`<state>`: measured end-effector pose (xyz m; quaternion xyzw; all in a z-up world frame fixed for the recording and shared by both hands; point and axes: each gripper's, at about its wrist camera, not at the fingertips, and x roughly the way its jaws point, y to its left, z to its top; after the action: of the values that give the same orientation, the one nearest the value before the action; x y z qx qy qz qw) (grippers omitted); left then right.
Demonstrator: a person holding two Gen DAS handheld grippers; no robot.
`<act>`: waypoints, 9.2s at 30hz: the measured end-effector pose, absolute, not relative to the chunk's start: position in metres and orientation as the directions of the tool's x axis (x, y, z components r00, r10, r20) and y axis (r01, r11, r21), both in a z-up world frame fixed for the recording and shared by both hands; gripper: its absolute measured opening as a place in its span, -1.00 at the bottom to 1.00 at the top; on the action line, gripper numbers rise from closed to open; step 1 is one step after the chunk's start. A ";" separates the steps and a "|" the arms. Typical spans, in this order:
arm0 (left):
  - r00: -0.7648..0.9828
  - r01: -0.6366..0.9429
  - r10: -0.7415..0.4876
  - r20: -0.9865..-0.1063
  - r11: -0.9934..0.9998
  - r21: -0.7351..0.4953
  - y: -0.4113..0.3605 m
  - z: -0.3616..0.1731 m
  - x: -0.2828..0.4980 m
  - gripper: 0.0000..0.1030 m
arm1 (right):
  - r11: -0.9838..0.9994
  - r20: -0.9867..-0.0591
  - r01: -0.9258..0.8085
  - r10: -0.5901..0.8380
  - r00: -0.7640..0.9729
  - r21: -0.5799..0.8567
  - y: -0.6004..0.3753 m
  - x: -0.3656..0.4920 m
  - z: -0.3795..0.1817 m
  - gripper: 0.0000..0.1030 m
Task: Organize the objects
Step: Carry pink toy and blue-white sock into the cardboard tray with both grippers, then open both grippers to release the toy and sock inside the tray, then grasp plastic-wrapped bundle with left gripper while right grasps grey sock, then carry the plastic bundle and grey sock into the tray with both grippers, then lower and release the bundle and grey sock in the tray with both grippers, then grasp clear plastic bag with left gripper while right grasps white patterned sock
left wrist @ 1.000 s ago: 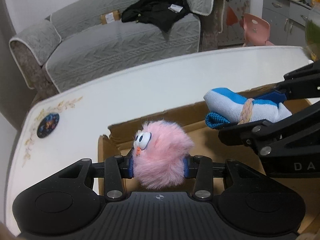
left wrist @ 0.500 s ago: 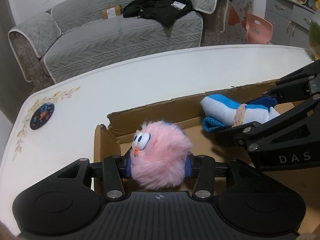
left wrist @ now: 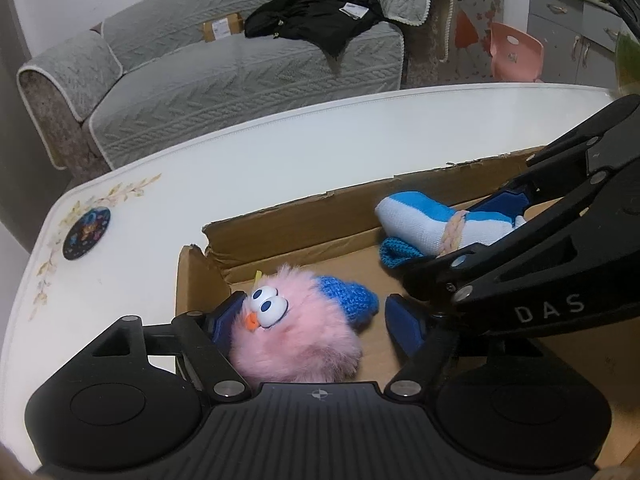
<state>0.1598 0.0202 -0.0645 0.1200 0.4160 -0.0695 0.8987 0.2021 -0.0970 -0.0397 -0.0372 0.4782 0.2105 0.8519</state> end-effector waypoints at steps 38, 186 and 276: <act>0.620 0.212 -0.051 -0.783 0.972 0.104 0.025 -0.049 0.148 0.72 | 0.905 -0.838 -0.419 0.283 0.466 0.072 -0.089 0.193 -0.027 -0.07; 0.484 0.204 -0.126 -0.866 0.979 -0.029 0.049 -0.017 0.125 0.37 | 0.783 -0.786 -0.622 0.388 0.482 0.005 -0.097 0.118 0.003 -0.31; 0.559 0.344 -0.161 -0.814 0.937 0.051 0.114 -0.021 -0.044 0.81 | 0.796 -0.782 -0.597 0.308 0.542 -0.100 -0.218 -0.043 -0.014 -0.02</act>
<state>-0.0439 0.1141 -0.0205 0.1027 0.4472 -0.1440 0.8768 -0.0435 -0.2183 -0.0143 -0.1810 0.3996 0.2635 0.8591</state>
